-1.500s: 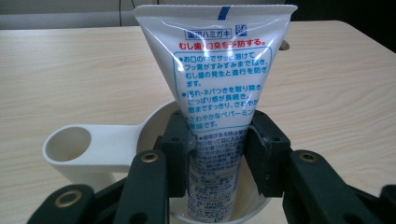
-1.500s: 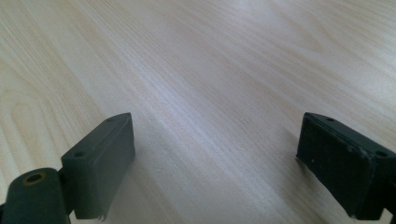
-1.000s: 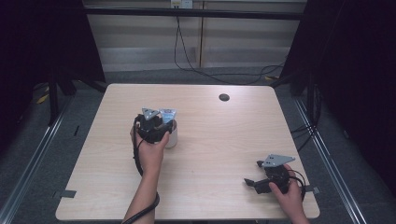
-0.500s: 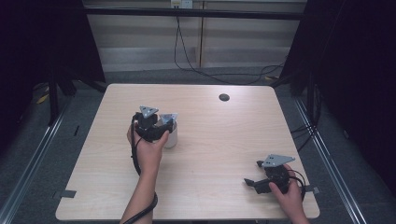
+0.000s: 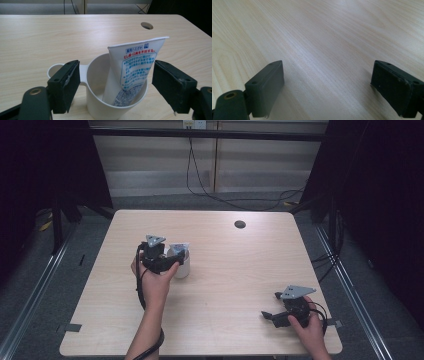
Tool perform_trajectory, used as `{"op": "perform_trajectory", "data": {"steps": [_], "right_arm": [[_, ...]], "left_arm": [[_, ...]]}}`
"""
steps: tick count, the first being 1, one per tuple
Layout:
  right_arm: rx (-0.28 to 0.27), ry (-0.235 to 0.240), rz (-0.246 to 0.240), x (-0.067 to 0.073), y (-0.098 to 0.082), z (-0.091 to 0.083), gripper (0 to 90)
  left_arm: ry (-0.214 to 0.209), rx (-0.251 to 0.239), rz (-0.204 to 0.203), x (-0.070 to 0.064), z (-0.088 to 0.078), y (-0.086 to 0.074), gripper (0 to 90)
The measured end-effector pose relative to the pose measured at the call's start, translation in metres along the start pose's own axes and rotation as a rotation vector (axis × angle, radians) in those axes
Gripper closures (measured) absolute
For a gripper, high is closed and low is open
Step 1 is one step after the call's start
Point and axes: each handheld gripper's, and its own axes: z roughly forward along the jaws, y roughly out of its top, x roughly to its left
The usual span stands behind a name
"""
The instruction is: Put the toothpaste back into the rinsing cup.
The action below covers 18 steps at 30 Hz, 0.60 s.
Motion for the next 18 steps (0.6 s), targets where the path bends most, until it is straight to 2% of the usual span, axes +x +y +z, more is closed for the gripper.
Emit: {"op": "perform_trajectory", "data": {"steps": [9, 14, 18], "right_arm": [[0.0, 0.0, 0.0, 0.0, 0.0, 0.0, 10.7], [0.0, 0.0, 0.0, 0.0, 0.0, 0.0, 10.7], [0.0, 0.0, 0.0, 0.0, 0.0, 0.0, 10.7]], "left_arm": [[-0.021, -0.001, -0.004, 0.0038, -0.0026, -0.0029, 15.7], [-0.033, -0.009, -0.021, 0.0066, -0.0064, -0.0046, 15.3], [-0.03, 0.007, 0.002, 0.0069, -0.0096, -0.004, 14.1]]}}
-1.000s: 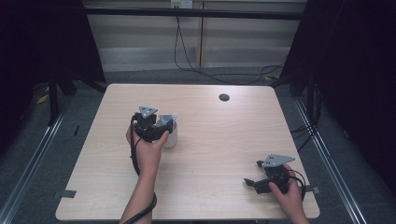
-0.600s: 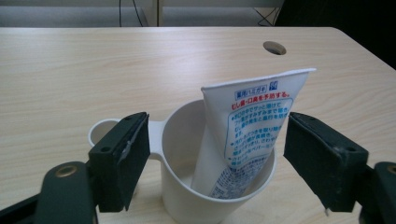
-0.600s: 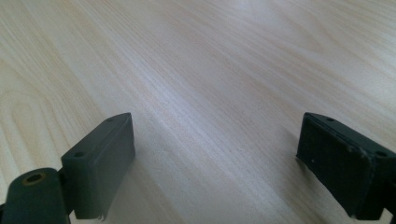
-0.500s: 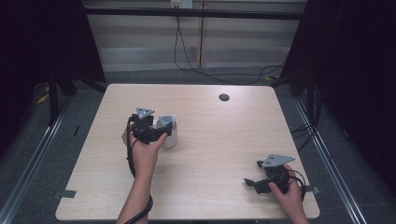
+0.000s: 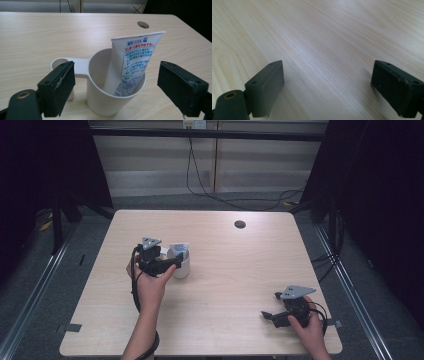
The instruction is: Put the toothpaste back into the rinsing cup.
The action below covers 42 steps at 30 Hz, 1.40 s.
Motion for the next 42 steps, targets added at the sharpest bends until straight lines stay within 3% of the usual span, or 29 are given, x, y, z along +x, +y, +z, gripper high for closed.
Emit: {"op": "perform_trajectory", "data": {"steps": [16, 28, 42], "right_arm": [[0.0, 0.001, 0.0, 0.0, 0.0, 0.0, 10.7], [-0.001, 0.003, 0.0, 0.0, 0.0, 0.0, 10.7], [-0.001, 0.003, 0.0, 0.0, 0.0, 0.0, 10.7]], "left_arm": [[-0.021, 0.008, 0.014, 0.009, -0.015, -0.005, 7.1], [-0.05, 0.066, 0.07, 0.017, -0.022, -0.017, 0.1], [-0.066, 0.051, 0.066, 0.027, -0.031, -0.026, 4.1]]}}
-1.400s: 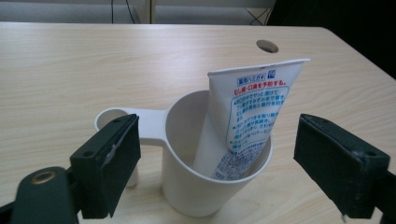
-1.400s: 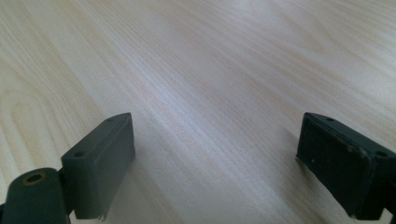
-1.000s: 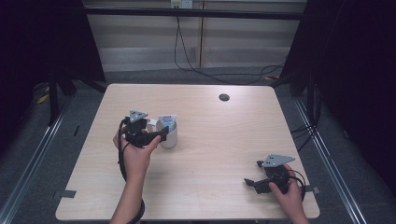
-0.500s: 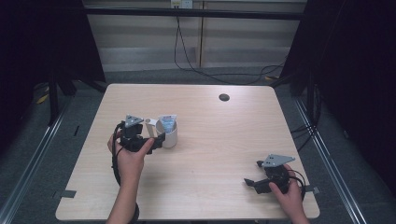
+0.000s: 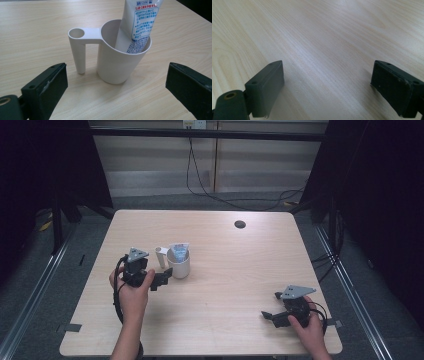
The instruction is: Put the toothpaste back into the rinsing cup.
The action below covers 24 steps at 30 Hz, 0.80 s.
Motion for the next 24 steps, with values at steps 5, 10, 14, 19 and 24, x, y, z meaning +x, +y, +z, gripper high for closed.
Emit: {"op": "perform_trajectory", "data": {"steps": [5, 10, 14, 19, 24], "right_arm": [[0.0, 0.0, 0.0, 0.0, 0.0, 0.0, 10.7], [0.001, -0.002, -0.001, 0.0, 0.0, 0.0, 10.7], [0.001, -0.002, -0.001, 0.0, 0.0, 0.0, 10.7], [0.001, -0.002, 0.0, 0.0, 0.0, 0.0, 10.7], [0.0, 0.0, 0.0, 0.0, 0.0, 0.0, 10.7]], "left_arm": [[-0.005, 0.003, 0.0, 0.003, -0.001, -0.005, 4.6], [-0.002, 0.004, 0.004, 0.004, -0.003, -0.01, 7.2], [0.001, 0.005, 0.002, 0.007, -0.004, -0.014, 7.2], [0.003, 0.005, 0.001, 0.01, -0.006, -0.018, 7.9], [0.003, 0.014, 0.002, 0.014, -0.007, -0.023, 8.6]]}}
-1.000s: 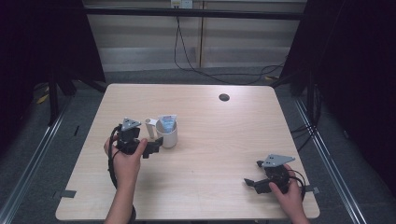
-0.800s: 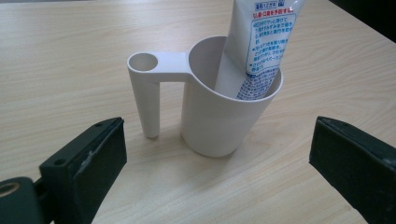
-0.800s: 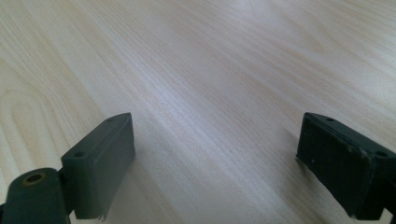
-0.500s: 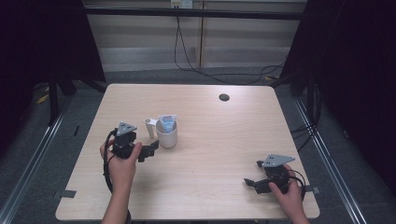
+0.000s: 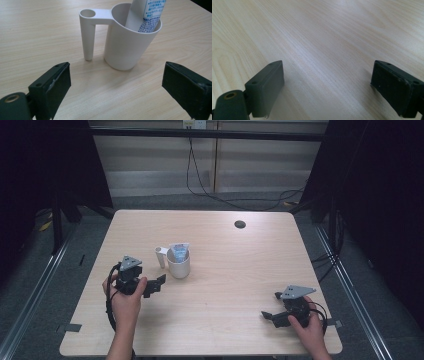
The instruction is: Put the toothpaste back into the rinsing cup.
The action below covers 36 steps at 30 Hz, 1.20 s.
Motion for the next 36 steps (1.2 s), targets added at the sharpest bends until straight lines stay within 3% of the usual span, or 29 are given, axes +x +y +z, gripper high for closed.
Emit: {"op": "perform_trajectory", "data": {"steps": [10, 17, 21, 24, 36], "right_arm": [[0.001, -0.002, 0.0, 0.0, 0.0, 0.0, 10.7], [0.001, -0.001, 0.0, 0.0, 0.0, 0.0, 10.7], [0.001, -0.001, 0.0, 0.0, 0.0, 0.0, 10.8], [0.0, 0.0, 0.0, 0.0, 0.0, 0.0, 10.7], [0.0, 0.001, 0.0, 0.0, 0.0, 0.0, 10.7]], "left_arm": [[0.016, 0.023, 0.006, 0.006, 0.0, -0.013, 10.7], [0.031, 0.039, -0.011, 0.011, 0.003, -0.026, 11.0], [0.036, 0.046, -0.006, 0.012, 0.003, -0.031, 11.0], [0.041, 0.056, 0.02, 0.014, 0.004, -0.038, 11.4], [0.074, 0.106, 0.027, 0.014, 0.014, -0.057, 12.1]]}}
